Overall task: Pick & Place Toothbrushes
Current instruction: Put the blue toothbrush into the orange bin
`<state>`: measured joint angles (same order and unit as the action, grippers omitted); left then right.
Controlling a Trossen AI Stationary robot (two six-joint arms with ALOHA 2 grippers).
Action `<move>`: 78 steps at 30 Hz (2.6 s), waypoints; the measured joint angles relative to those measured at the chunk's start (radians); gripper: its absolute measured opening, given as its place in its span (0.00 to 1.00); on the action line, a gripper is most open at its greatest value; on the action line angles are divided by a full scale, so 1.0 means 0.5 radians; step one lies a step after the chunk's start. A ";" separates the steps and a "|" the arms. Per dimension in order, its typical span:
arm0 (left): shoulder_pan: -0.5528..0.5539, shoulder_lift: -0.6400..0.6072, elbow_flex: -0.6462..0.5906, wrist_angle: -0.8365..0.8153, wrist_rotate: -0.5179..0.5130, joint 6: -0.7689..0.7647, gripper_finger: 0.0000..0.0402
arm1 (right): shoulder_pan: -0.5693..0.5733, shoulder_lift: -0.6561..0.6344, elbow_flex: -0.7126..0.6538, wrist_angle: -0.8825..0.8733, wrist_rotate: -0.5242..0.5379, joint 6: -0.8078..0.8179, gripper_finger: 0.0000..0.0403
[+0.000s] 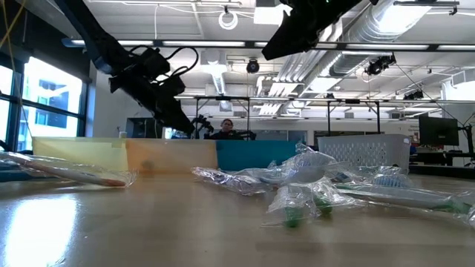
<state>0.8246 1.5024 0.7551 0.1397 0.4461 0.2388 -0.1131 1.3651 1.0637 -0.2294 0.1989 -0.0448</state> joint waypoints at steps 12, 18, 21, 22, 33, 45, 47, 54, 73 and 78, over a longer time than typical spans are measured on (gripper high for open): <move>0.000 0.000 0.001 0.261 0.050 -0.083 0.44 | 0.000 0.000 0.000 0.001 0.000 0.000 0.42; -0.004 -0.010 0.001 0.340 0.205 0.078 0.44 | 0.000 0.000 0.001 0.000 0.000 0.000 0.42; -0.021 -0.035 0.001 0.354 0.224 0.093 0.44 | 0.000 0.000 0.001 0.000 0.000 0.000 0.42; -0.029 -0.045 0.001 0.354 0.223 0.102 0.44 | 0.000 0.000 0.001 0.001 0.000 0.000 0.42; -0.257 -0.224 0.002 0.323 0.201 0.246 0.44 | -0.002 0.000 0.001 0.000 0.003 0.144 0.42; -0.395 -0.684 0.002 -0.068 -0.053 0.504 0.44 | -0.001 0.000 0.002 0.000 0.006 0.207 0.42; -0.428 -0.748 0.002 -0.154 -0.143 0.525 0.44 | -0.001 0.000 0.002 0.000 0.006 0.207 0.42; -0.667 -0.858 0.002 -0.332 -0.373 0.625 0.44 | 0.000 0.000 0.002 0.000 0.006 0.211 0.42; -0.996 -1.385 -0.134 -0.512 -0.578 0.830 0.02 | 0.000 0.000 0.002 0.000 0.001 0.284 0.42; -0.996 -1.564 -0.388 -0.285 -0.574 0.824 0.03 | 0.007 0.000 0.002 -0.006 -0.049 0.310 0.42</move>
<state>0.3267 0.7206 0.5611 -0.0029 0.1594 0.6508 -0.1096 1.3651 1.0649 -0.2325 0.1745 0.1104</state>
